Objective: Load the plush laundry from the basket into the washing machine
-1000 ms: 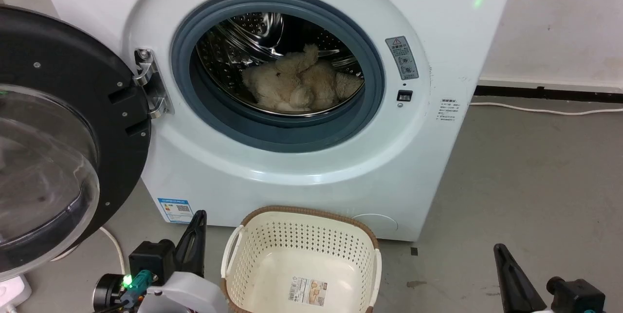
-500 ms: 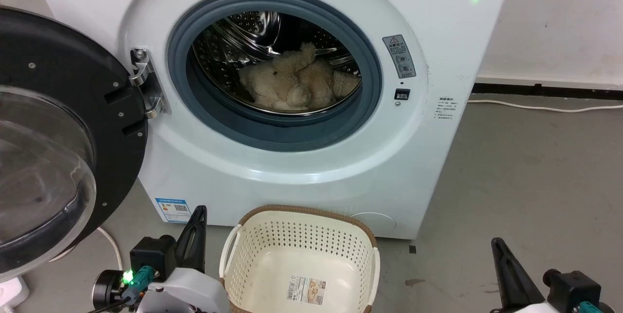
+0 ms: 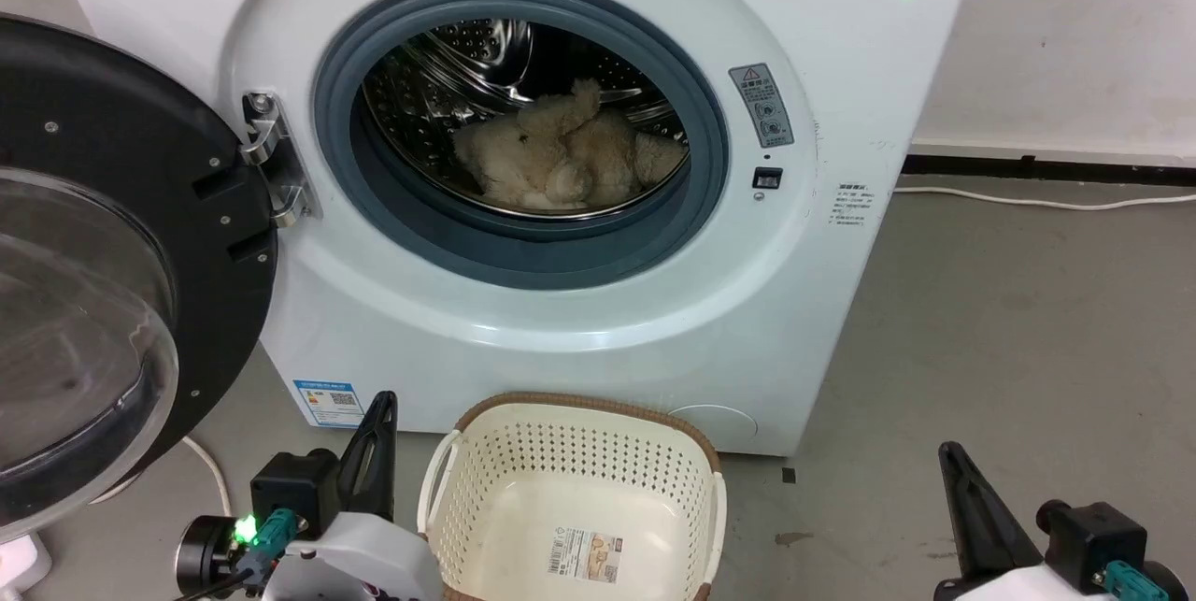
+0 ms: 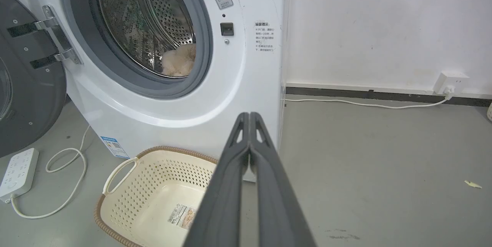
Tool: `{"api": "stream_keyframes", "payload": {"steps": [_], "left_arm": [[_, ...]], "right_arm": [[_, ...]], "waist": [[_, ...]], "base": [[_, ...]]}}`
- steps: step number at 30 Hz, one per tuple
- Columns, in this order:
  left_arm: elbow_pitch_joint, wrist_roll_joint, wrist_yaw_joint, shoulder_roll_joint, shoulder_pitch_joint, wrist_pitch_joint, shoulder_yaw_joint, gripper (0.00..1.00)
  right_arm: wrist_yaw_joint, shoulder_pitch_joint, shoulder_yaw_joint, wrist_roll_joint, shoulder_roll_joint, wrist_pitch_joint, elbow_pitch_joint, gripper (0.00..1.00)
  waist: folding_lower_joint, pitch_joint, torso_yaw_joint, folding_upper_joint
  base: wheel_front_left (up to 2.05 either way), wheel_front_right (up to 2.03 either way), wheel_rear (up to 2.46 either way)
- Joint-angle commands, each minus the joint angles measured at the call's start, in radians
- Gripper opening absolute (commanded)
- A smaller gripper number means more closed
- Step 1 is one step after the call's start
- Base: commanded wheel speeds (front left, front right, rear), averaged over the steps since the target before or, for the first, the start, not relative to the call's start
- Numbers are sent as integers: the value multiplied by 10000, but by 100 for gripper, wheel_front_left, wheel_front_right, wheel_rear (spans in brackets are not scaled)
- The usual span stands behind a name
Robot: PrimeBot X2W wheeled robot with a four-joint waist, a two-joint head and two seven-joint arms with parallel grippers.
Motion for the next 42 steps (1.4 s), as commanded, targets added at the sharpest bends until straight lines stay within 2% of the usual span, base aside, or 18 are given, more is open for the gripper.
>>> {"api": "stream_keyframes", "payload": {"steps": [1, 42], "left_arm": [[-108, 145, -60, -61, 157, 87, 113, 0], [-988, 1425, -404, -791, 443, 901, 1096, 0]], "right_arm": [[-3, -154, 27, -107, -2, 67, -86, 0], [-6, -540, 136, -727, -4, 899, -608, 0]], "waist": [[-1, 4, -6, 0], [-1, 128, -184, 0]], "base": [[0, 0, 0], [0, 0, 0]]}}
